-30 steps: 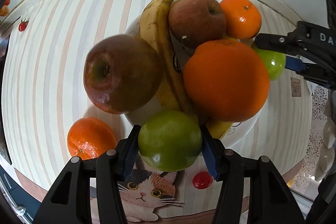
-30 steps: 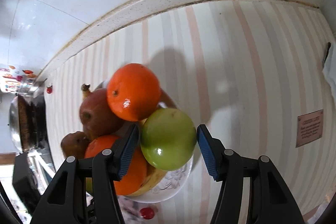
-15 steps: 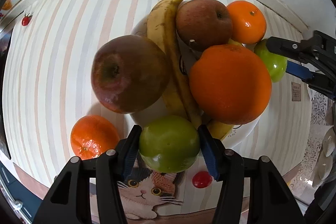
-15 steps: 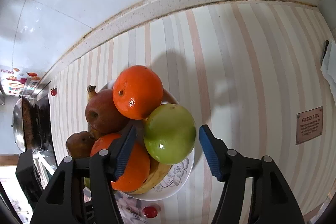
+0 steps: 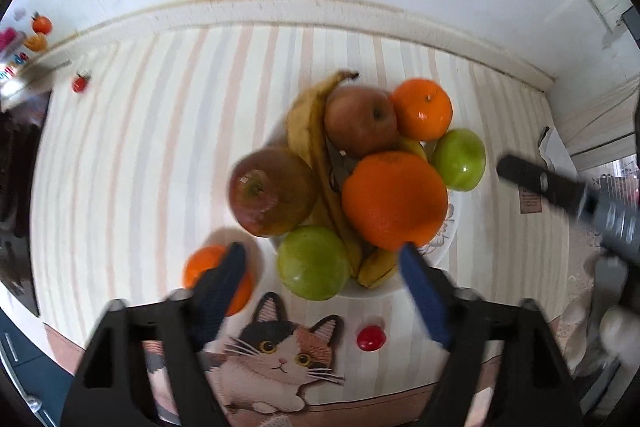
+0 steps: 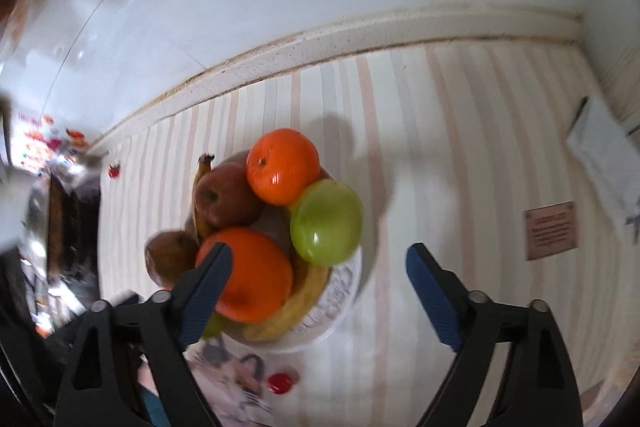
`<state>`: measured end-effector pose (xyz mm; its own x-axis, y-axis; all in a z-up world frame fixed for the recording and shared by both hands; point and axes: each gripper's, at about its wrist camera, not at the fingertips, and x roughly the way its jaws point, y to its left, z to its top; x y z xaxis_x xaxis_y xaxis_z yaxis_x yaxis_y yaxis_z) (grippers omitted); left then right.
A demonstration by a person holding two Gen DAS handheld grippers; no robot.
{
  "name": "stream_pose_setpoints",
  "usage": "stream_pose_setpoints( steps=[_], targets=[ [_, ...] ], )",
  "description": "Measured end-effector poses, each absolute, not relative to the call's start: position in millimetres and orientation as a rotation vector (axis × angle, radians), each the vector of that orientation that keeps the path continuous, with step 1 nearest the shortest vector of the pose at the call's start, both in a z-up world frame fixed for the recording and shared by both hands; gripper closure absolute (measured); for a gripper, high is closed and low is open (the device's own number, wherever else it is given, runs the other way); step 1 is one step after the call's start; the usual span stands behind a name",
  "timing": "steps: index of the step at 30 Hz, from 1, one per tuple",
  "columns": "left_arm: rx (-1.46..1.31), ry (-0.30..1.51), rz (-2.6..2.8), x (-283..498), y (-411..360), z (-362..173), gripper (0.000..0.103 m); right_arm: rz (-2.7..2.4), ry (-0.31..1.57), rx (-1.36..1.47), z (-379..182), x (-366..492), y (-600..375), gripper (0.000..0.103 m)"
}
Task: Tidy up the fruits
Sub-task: 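Withdraw both grippers and move toward the tangerine and red cherry tomato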
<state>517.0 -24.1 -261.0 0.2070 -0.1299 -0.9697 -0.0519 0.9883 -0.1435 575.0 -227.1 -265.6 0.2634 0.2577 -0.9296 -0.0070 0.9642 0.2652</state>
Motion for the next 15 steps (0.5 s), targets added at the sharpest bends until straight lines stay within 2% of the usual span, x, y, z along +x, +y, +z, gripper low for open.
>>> stream_pose_setpoints(
  steps=[7,15],
  targets=[
    [-0.097,1.308,-0.028,499,-21,-237,0.013,0.159,1.233,0.105,-238,522,-209,0.006],
    [-0.053,1.237,-0.027,472,-26,-210,0.013,0.11,1.127,0.047,-194,482,-205,0.004]
  ],
)
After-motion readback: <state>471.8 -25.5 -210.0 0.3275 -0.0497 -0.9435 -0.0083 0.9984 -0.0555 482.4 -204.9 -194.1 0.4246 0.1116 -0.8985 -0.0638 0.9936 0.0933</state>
